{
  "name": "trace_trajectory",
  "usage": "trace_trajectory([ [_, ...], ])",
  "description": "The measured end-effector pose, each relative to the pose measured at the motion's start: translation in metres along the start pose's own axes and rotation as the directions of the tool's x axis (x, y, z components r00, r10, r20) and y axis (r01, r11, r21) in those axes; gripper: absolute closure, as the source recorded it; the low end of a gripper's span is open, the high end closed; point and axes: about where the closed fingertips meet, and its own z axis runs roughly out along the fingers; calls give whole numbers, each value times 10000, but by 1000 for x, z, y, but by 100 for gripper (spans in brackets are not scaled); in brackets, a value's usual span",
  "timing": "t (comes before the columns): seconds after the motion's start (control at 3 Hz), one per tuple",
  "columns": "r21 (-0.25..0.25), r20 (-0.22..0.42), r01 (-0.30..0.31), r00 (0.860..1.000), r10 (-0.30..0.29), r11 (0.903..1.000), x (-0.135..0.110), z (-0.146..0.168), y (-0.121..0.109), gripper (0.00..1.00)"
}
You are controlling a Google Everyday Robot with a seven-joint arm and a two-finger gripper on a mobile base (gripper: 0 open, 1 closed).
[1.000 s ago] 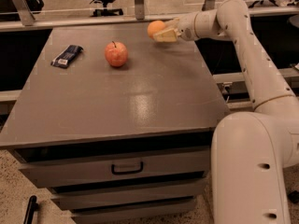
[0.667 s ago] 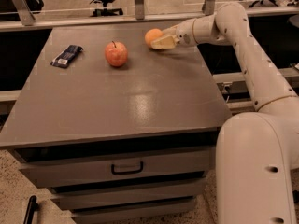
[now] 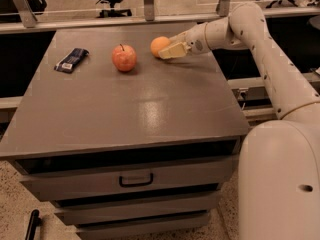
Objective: Move orange near apple
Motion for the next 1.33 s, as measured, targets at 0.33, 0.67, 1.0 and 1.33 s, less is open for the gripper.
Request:
trace_trajectory([
  [0.33, -532, 43, 342, 9994, -340, 9980, -7, 4, 16, 100],
  [0.67, -861, 207, 777, 9969, -762, 9932, -14, 4, 26, 100],
  [1.0, -1051, 219, 1079, 9941, -1061, 9886, -18, 3, 34, 85],
  [1.33, -1203, 238, 1155, 9933, -1134, 9860, -19, 3, 41, 62],
])
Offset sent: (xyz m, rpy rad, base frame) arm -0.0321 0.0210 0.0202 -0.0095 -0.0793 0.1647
